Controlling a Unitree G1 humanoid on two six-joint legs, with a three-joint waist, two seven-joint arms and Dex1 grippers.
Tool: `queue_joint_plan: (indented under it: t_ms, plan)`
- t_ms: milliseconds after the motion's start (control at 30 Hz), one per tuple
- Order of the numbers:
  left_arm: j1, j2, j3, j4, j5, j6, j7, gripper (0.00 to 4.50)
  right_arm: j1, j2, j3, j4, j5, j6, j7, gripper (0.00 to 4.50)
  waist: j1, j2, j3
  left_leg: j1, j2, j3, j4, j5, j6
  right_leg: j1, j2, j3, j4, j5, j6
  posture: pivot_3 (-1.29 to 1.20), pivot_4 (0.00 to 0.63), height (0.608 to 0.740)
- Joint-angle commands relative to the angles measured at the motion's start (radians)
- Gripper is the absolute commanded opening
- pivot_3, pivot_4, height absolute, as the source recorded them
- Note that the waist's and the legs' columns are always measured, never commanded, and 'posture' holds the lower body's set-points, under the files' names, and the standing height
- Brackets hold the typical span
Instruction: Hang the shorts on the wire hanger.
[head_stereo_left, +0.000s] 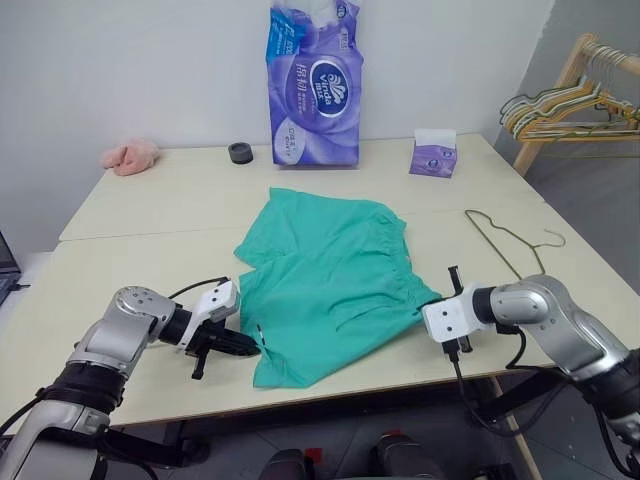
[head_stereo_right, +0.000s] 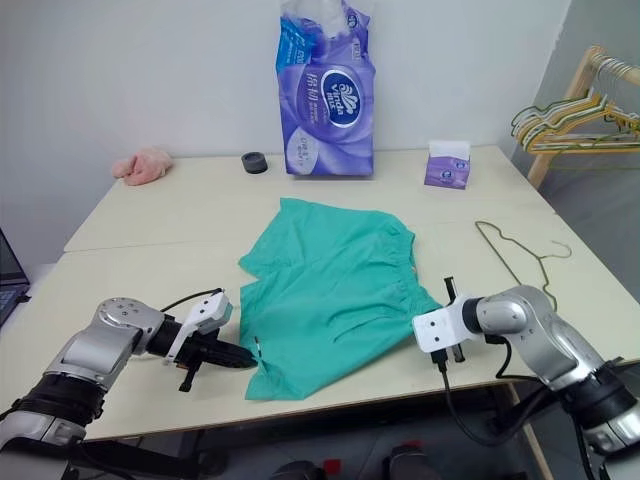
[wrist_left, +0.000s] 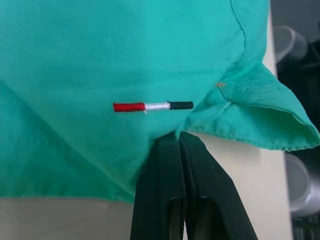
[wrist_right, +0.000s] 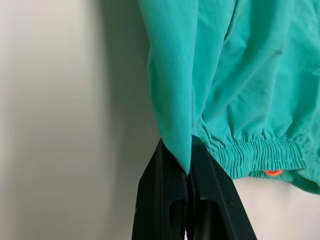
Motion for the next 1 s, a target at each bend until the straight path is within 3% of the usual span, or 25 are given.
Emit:
queue_joint_plan:
  t_ms: [33,333,600,700,800,1000]
  plan:
    - [0.045,0.05,0.001,-0.098,-0.038,0.031,-0.052,0.0,0.062,-0.037,-0.062,-0.177,0.062,0.136,0.062,0.04,0.0,0.0,0.0,0.0,0.0,0.0,0.0,0.0,0.0,0.0,0.0,0.0,0.0,0.0,0.0,-0.09,0.048,0.74]
    - [0.195,0.14,0.017,-0.25,-0.128,0.096,-0.055,0.0,0.137,-0.071,-0.058,-0.344,0.11,0.263,0.111,0.04,0.001,0.0,0.001,0.0,0.001,0.0,0.0,0.0,0.0,0.0,-0.001,-0.001,-0.001,-0.003,0.004,-0.08,0.052,0.74]
    - [0.263,0.15,0.035,-0.338,-0.149,0.125,-0.025,0.0,0.14,-0.069,-0.023,-0.389,0.142,0.32,0.139,0.04,0.011,0.0,0.002,0.0,0.001,0.001,0.0,0.0,0.0,0.0,-0.002,-0.002,-0.001,-0.004,0.004,-0.07,0.049,0.74]
    - [0.241,0.135,0.033,-0.331,-0.141,0.141,0.014,0.0,0.138,-0.073,-0.024,-0.414,0.17,0.366,0.158,0.6,0.024,0.0,0.002,0.0,0.001,0.001,0.0,0.0,0.0,0.0,-0.002,-0.002,-0.001,-0.004,0.004,-0.07,0.049,0.74]
    - [0.224,0.137,0.024,-0.322,-0.14,0.152,0.023,0.64,0.143,-0.097,-0.031,-0.441,0.202,0.404,0.187,1.55,0.027,0.0,0.002,0.0,0.001,0.001,0.0,0.0,0.0,0.0,-0.002,-0.002,-0.001,-0.004,0.004,-0.07,0.048,0.74]
    - [0.224,0.143,0.024,-0.32,-0.145,0.158,0.025,2.46,0.152,-0.151,-0.093,-0.497,0.324,0.458,0.232,3.68,0.029,-0.001,0.002,0.0,0.001,0.001,0.0,0.0,0.0,0.0,-0.002,-0.002,-0.002,-0.004,0.004,-0.07,0.05,0.74]
